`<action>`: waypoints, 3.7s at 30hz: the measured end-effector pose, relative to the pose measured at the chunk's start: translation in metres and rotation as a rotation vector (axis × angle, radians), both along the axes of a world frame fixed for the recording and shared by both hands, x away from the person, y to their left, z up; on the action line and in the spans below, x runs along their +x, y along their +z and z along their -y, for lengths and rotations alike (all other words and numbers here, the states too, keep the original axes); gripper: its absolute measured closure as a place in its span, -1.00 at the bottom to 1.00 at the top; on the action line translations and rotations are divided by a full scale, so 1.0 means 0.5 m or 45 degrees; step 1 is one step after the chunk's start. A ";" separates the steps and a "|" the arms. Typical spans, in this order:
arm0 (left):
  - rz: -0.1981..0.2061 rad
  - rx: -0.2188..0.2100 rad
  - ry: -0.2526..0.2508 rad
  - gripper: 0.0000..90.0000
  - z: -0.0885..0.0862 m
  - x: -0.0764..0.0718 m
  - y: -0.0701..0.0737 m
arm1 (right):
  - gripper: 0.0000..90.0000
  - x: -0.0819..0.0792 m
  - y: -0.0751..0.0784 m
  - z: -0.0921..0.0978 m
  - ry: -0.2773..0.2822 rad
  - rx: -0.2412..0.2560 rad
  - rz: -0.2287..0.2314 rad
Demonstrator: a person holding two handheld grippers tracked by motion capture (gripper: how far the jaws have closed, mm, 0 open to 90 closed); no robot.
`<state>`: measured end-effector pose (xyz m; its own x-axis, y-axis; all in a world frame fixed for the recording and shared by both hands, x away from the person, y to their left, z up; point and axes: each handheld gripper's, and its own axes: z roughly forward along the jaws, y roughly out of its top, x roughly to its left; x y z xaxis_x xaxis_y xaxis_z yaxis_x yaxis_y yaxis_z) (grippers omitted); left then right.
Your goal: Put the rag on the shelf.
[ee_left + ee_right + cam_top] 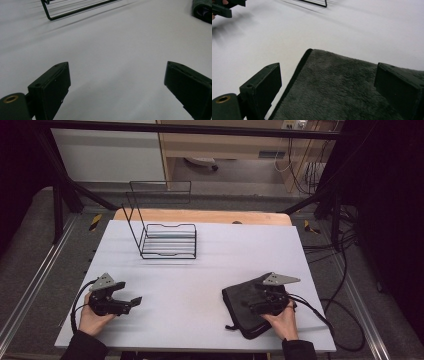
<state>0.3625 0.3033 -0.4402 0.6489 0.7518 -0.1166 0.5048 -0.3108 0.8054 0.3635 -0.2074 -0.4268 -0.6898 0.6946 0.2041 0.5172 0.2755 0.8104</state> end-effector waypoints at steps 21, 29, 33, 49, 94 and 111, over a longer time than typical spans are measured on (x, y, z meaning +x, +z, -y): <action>0.002 0.017 0.005 -0.83 0.002 0.000 0.002 | -0.02 0.035 -0.011 -0.123 0.119 -0.197 -0.035; 0.004 0.021 0.006 -0.83 0.003 0.000 0.001 | 0.25 0.050 -0.035 -0.139 0.128 -0.328 -0.011; 0.003 0.020 0.007 -0.83 0.002 -0.001 0.001 | 0.37 0.049 -0.038 -0.142 0.138 -0.358 0.016; -0.002 0.028 0.004 -0.83 0.003 0.001 0.000 | 0.79 0.051 -0.021 -0.140 0.109 -0.372 0.092; -0.003 0.037 0.005 -0.83 0.005 0.002 0.001 | 0.84 0.059 0.004 -0.258 0.315 -0.260 0.129; -0.007 0.039 0.028 -0.83 0.001 0.003 0.003 | 0.83 0.026 -0.002 -0.372 0.520 -0.218 0.099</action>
